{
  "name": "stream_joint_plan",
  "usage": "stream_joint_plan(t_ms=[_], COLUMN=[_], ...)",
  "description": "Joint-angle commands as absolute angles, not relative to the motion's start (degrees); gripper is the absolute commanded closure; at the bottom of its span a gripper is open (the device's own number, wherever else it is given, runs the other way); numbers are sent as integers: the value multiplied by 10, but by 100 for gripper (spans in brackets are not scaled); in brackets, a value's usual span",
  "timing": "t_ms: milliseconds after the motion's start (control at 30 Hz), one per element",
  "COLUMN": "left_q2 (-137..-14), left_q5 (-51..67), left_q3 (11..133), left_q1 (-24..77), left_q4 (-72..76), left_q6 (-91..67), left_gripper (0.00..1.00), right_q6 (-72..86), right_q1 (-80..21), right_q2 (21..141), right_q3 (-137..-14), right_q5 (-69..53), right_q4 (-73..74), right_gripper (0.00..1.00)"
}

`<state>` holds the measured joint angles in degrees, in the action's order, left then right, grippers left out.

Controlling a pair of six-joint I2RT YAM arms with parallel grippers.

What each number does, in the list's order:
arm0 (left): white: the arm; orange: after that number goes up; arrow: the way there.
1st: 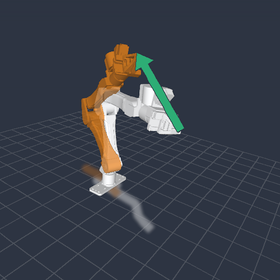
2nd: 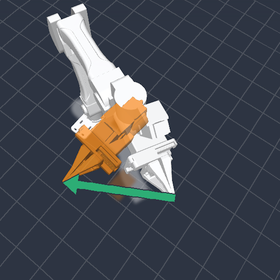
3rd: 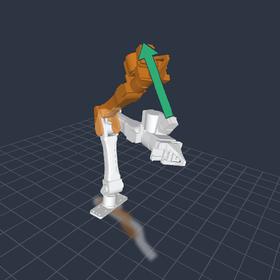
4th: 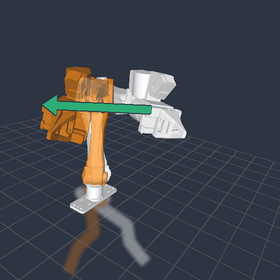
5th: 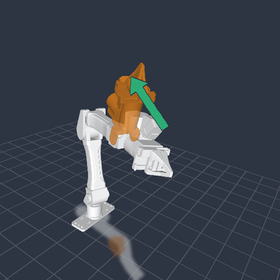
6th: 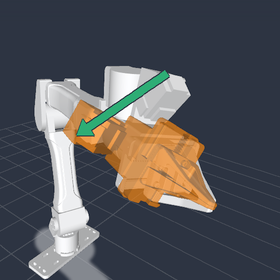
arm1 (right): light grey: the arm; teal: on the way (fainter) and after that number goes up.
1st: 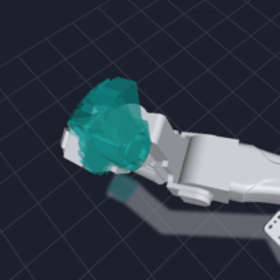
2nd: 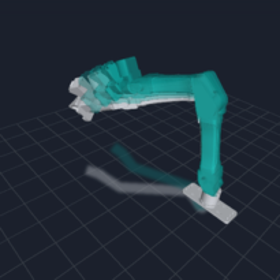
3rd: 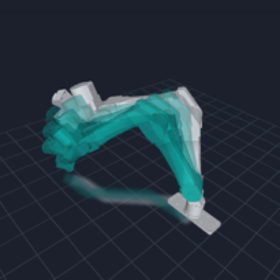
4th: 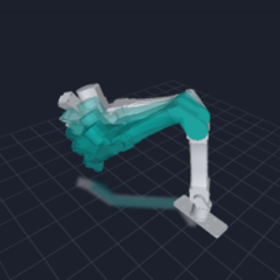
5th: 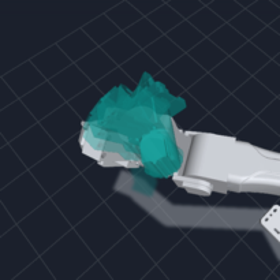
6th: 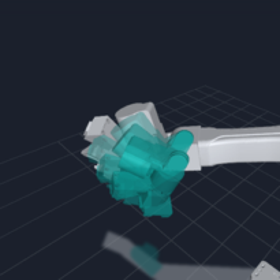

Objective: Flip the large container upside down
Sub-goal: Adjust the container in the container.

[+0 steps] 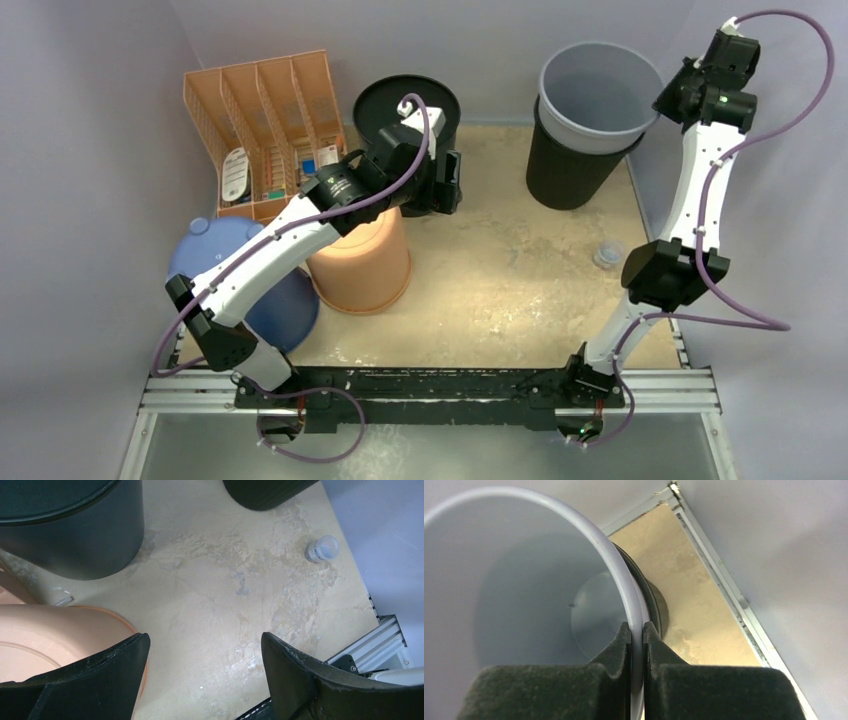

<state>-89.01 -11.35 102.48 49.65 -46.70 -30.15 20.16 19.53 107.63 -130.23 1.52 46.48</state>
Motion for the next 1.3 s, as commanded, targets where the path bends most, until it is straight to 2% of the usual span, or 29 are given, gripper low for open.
stream_joint_plan(t_ms=[0, 167, 300, 400, 500, 767, 900, 1033, 1267], left_q2=[-872, -888, -911, -911, -930, -996, -1003, -976, -1015], left_q5=[-118, -47, -37, -4, 41, 1, 18, 53, 67], left_q3=[1048, 1038, 1062, 1046, 1002, 1018, 989, 894, 895], left_q1=[498, 498, 498, 481, 462, 452, 435, 417, 415], left_q4=[-431, -378, -355, -279, -171, -142, -116, 7, 44], left_q6=[-293, -323, -340, -375, -458, -501, -527, -593, -632], left_gripper=[17, 16, 16, 20, 28, 35, 36, 37, 39], right_q6=[209, 232, 240, 250, 269, 304, 309, 315, 326], right_q1=[193, 193, 193, 193, 193, 198, 202, 204, 205], right_q2=[1032, 986, 960, 930, 906, 882, 875, 869, 868], right_q3=[-1362, -1377, -1390, -1342, -1263, -1161, -1112, -1081, -1060], right_q5=[-31, -35, -41, -55, -86, -169, -180, -192, -206], right_q4=[409, 381, 382, 355, 325, 292, 285, 269, 259], right_gripper=[100, 100, 100, 100, 100, 100, 100, 100, 100])
